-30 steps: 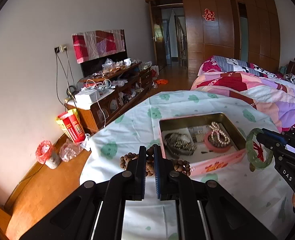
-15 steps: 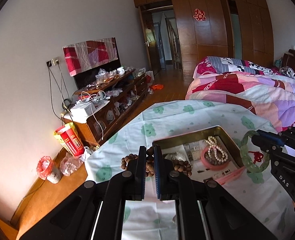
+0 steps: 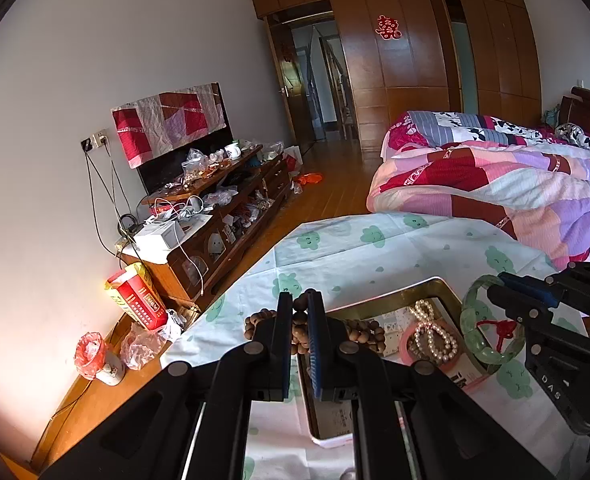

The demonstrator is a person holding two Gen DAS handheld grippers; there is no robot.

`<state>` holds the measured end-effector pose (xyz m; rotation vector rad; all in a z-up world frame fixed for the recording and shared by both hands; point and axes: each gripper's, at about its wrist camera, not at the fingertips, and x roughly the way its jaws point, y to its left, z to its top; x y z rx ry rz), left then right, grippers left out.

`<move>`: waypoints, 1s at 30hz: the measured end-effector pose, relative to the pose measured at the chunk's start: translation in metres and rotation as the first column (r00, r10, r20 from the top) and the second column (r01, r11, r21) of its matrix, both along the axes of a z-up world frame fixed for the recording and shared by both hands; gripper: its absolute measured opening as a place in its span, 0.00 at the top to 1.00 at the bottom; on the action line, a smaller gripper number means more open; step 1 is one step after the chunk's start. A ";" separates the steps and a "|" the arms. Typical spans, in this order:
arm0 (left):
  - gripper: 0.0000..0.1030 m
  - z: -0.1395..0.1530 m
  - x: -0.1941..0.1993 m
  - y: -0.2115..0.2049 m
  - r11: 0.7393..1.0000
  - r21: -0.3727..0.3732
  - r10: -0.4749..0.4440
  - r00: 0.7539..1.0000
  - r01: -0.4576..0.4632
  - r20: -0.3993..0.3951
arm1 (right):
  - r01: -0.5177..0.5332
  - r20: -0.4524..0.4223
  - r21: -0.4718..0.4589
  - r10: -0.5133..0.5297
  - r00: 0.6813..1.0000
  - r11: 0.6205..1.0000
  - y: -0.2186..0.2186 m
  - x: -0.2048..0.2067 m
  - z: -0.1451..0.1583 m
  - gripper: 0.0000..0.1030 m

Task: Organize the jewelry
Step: 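Carry the bead bracelet over the tin with the left gripper while the right carries the jade bangle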

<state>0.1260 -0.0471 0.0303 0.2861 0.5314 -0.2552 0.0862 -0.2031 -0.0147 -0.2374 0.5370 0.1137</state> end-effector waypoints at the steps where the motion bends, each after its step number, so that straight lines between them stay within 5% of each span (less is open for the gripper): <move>1: 0.94 0.000 0.002 -0.001 1.000 0.001 0.000 1.000 0.000 -0.003 | 0.000 -0.001 0.000 0.000 1.000 1.000 0.000 0.002 0.000 0.91; 30: 0.93 -0.058 0.036 -0.033 0.998 0.067 -0.013 0.993 0.021 -0.119 | 0.017 -0.101 -0.038 -0.021 0.995 0.999 0.004 0.046 -0.035 0.91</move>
